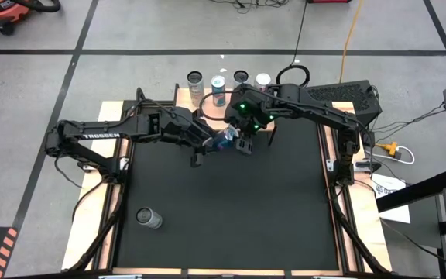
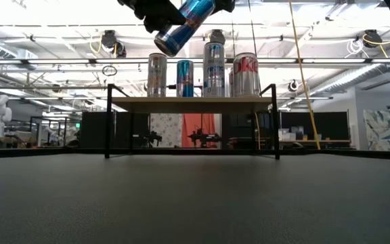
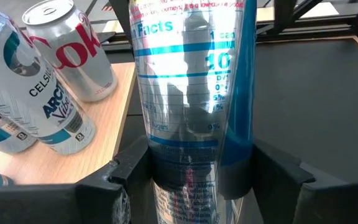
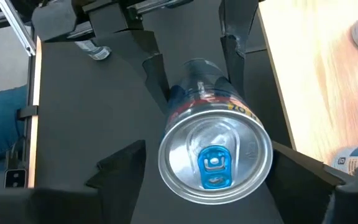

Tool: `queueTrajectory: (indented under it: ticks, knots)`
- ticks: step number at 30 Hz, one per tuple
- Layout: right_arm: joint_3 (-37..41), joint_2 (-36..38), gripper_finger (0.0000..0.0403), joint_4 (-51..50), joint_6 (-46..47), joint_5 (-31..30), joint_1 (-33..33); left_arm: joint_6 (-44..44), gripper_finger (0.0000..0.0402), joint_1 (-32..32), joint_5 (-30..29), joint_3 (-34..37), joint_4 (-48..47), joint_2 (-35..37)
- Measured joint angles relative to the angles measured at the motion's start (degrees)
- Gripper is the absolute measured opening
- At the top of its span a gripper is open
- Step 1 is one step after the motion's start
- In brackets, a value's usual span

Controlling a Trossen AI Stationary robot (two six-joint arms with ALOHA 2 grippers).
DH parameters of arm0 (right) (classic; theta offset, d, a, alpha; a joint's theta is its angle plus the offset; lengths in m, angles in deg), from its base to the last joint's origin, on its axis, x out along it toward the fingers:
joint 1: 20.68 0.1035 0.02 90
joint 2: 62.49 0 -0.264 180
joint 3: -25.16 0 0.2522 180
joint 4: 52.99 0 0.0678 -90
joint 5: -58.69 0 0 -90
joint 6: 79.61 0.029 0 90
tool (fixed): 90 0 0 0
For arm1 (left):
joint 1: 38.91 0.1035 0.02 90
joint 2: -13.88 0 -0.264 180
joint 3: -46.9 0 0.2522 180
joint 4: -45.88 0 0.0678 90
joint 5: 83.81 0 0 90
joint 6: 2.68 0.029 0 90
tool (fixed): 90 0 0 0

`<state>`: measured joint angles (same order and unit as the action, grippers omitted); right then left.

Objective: Place canned beverage on shelf
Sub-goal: Put the blue soda can on the shelf

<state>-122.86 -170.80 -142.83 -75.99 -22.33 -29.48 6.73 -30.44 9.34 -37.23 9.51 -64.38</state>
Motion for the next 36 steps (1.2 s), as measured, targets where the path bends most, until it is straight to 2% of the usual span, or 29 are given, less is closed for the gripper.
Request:
queueTrajectory:
  ticks: [6,17,24,30,32,36]
  knots:
    - [0.0,0.2,0.0316,-0.1,0.8,-2.0,-0.1,0.0,0.0212,0.1,-0.3,0.0,-0.3,0.0]
    - [0.0,6.8,0.0318,-2.9,6.7,-1.4,-0.1,-0.2,0.0213,0.5,-2.9,0.1,-1.3,0.0]
    - [0.0,11.7,0.0318,-2.9,9.7,-1.5,1.5,-3.0,0.0213,1.1,-4.4,10.2,10.8,0.0]
    - [0.0,13.7,0.0318,-3.1,10.7,-1.4,3.2,-3.1,0.0213,2.5,-8.3,20.1,30.5,0.0]
    - [0.0,13.7,0.0318,-3.4,10.7,-1.5,3.6,-3.1,0.0213,2.9,-8.2,21.5,34.5,0.5]
    - [0.0,13.5,0.0318,-4.1,10.7,-1.4,4.2,-2.8,0.0213,3.6,-8.0,21.6,35.9,1.6]
